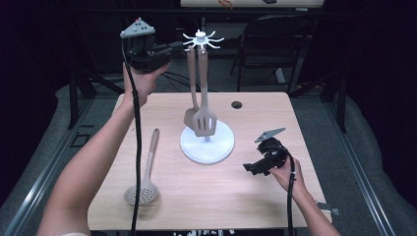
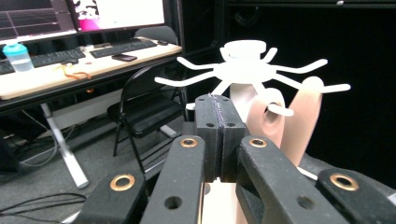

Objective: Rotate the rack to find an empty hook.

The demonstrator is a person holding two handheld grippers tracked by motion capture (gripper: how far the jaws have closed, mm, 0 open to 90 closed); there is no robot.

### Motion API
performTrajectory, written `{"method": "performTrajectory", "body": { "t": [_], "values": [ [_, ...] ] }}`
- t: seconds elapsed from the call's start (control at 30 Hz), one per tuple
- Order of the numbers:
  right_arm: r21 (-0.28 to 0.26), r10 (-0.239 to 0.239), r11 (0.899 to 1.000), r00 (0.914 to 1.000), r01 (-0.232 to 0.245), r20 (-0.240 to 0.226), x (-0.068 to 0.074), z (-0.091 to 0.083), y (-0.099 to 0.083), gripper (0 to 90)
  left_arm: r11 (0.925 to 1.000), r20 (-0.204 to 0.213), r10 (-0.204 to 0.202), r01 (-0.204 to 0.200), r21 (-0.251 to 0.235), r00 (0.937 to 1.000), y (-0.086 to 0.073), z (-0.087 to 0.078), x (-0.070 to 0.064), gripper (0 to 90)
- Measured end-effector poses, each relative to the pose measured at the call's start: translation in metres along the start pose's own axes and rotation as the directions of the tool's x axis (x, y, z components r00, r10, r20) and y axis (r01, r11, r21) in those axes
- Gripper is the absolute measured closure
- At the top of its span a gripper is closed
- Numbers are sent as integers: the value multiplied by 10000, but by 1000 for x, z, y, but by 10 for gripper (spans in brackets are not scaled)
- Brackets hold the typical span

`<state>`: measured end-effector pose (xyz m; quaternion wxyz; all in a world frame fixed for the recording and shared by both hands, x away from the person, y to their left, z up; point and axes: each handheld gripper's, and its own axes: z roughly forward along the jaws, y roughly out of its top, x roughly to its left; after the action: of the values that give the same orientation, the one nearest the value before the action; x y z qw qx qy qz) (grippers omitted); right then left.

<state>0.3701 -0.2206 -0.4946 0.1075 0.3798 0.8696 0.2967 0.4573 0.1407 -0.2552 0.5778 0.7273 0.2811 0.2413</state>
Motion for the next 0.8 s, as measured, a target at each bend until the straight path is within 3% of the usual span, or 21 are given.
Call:
{"method": "performTrajectory", "body": {
  "t": [0.47, 0.8],
  "values": [
    [36, -20, 10000, 10000, 20, 11, 1, -2, 0, 13, 10000, -177, -57, 59, 64, 9998, 0, 3, 7, 900],
    [29, -57, 10000, 10000, 57, 31, 1, -2, -1, 13, 9988, -4, -198, 198, -445, 9998, -4, -17, 0, 900]
  ]
}}
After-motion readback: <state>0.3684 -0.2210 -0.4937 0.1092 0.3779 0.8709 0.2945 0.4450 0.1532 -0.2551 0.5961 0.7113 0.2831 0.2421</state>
